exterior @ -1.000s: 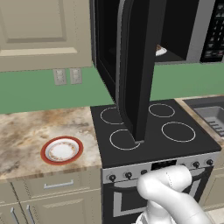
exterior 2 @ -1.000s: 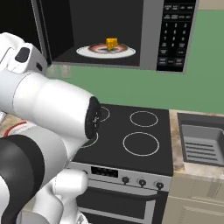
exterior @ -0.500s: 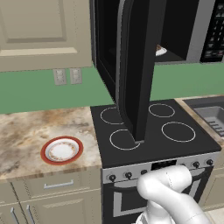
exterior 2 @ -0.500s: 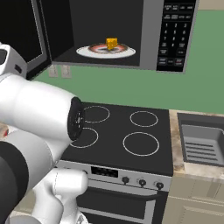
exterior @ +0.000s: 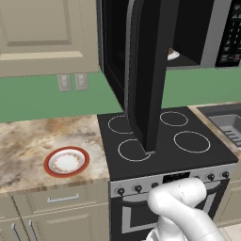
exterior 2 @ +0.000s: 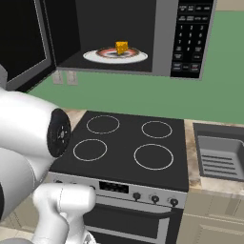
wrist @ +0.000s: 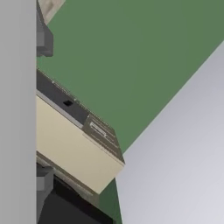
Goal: Pick the cheese from the counter and place it in the microwave. Then turn on the microwave.
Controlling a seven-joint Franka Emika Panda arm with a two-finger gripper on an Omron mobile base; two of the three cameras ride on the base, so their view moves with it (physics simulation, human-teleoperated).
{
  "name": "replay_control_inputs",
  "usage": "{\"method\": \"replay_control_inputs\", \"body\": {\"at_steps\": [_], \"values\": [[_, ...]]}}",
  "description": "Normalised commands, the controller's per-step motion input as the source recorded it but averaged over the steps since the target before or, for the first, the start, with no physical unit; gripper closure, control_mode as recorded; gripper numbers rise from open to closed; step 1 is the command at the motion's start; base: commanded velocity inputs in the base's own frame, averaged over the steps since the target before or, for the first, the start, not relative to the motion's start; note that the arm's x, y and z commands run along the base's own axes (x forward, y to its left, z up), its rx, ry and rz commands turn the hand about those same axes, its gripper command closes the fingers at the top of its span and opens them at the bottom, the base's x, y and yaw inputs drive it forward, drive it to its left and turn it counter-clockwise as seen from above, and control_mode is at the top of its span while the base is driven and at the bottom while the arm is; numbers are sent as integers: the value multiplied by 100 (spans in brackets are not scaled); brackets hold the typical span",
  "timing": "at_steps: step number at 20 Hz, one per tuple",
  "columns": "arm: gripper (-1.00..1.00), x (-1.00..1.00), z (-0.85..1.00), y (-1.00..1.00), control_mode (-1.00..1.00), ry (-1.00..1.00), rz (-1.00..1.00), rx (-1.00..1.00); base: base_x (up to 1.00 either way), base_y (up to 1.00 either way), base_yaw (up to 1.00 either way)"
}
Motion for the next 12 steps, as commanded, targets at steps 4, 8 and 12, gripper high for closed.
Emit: {"method": "replay_control_inputs", "body": {"at_steps": [4,8,12], "values": [[-100,-7,-2,23,-100,0,0,0,0,0,0],[-100,-2,0,17,-100,-1,0,0,0,0,0],[-100,0,0,16,-100,-2,0,0,0,0,0]]}}
